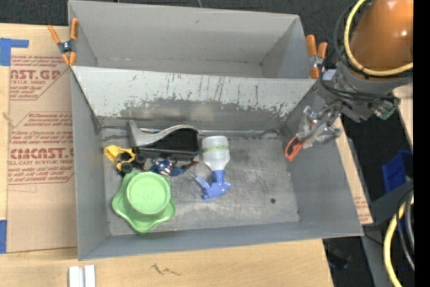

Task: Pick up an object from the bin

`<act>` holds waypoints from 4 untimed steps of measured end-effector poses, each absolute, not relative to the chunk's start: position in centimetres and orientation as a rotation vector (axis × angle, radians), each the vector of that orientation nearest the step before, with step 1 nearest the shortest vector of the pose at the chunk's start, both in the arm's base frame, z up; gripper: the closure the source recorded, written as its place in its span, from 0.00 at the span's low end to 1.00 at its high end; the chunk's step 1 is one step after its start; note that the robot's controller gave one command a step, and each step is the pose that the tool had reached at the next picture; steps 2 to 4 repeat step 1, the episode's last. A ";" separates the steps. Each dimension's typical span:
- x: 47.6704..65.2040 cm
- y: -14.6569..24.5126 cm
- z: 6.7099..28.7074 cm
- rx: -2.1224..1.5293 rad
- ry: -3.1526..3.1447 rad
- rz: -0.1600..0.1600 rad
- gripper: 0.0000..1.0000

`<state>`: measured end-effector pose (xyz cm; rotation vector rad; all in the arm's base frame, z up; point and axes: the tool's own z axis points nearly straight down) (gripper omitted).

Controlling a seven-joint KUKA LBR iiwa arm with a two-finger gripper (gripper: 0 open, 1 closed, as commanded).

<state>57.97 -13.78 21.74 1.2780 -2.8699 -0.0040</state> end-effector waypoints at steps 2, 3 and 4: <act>56.4 -13.6 28.5 1.274 -2.872 -0.004 1.00; 56.4 -13.6 28.5 1.274 -2.872 -0.004 1.00; 56.4 -13.6 28.5 1.274 -2.872 -0.004 1.00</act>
Offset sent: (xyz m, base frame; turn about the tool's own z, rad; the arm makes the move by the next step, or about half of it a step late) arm 0.0090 0.0061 -0.0272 -0.0058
